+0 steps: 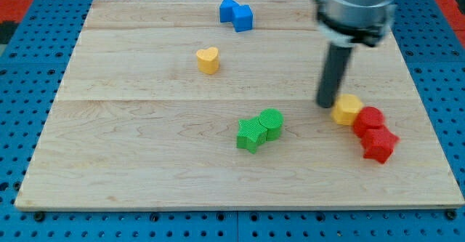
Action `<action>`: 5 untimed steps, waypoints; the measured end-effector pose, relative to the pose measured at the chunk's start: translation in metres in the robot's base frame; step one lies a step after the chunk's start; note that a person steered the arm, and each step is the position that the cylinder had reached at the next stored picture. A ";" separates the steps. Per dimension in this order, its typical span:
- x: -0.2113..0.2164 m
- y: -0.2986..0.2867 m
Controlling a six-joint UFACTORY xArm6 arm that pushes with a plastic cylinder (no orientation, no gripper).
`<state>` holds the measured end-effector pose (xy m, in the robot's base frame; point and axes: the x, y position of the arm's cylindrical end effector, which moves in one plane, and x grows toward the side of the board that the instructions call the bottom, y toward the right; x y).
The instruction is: Move the yellow heart downwards
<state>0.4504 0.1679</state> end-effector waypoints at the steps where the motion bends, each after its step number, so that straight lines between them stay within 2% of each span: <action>1: -0.026 -0.061; 2: -0.091 -0.099; 3: -0.111 -0.214; 4: -0.114 -0.284; 5: -0.086 -0.304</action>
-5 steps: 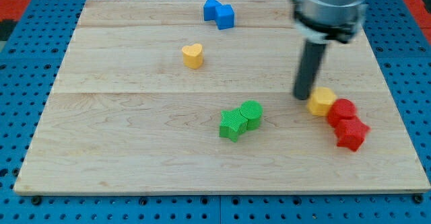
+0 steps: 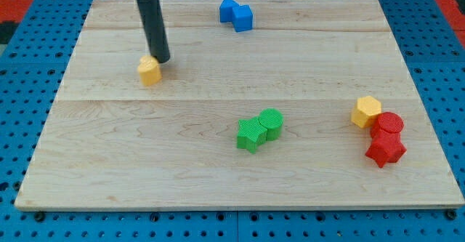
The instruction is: Move the yellow heart downwards
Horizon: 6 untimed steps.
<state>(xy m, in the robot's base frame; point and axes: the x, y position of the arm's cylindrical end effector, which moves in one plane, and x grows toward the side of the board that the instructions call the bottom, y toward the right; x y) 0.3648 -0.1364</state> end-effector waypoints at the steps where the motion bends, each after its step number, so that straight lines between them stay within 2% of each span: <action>1: 0.002 -0.056; 2: 0.027 -0.055; 3: 0.027 0.053; 4: 0.040 0.045; 5: 0.041 -0.029; 6: 0.071 0.052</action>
